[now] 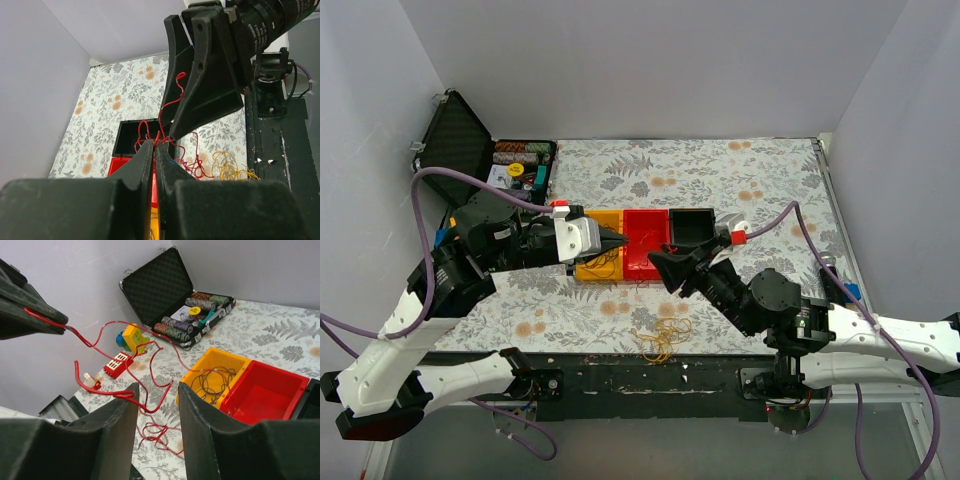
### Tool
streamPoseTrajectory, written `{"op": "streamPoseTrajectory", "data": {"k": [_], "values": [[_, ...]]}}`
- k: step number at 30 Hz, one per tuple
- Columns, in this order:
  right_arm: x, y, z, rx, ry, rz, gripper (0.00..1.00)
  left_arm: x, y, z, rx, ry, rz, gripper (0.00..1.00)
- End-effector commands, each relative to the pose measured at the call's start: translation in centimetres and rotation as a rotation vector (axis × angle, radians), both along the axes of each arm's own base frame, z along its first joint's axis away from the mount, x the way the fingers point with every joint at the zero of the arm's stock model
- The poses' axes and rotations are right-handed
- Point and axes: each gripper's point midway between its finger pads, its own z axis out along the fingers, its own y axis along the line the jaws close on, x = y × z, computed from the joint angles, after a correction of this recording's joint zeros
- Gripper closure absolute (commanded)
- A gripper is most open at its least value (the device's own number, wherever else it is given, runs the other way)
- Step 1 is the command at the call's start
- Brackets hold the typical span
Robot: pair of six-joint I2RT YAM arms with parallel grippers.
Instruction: Untangle the cables
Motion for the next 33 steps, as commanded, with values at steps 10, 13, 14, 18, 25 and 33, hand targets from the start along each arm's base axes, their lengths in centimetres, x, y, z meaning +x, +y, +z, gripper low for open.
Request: {"op": "streamPoseTrajectory", "data": {"k": [10, 13, 14, 18, 25, 33], "values": [[1.7, -4.6, 6.3, 0.188, -0.051, -0.155, 0.99, -0.7, 0.5, -1.4, 0.033, 0.02, -0.018, 1.0], [1.7, -4.8, 6.4, 0.193, -0.054, -0.161, 0.99, -0.7, 0.4, -1.3, 0.032, 0.02, -0.021, 1.0], [1.7, -4.8, 6.5, 0.188, -0.058, -0.162, 0.99, -0.7, 0.4, -1.3, 0.033, 0.023, -0.021, 1.0], [2.2, -5.3, 6.6, 0.167, -0.057, -0.198, 0.99, -0.6, 0.4, -1.3, 0.035, 0.019, -0.017, 1.0], [2.6, -8.6, 11.1, 0.202, -0.131, -0.267, 0.99, -0.5, 1.0, -2.8, 0.073, 0.0, -0.006, 1.0], [2.9, -10.4, 12.6, 0.142, -0.17, -0.308, 0.99, -0.3, 1.8, -5.1, 0.122, -0.035, 0.008, 1.0]]}}
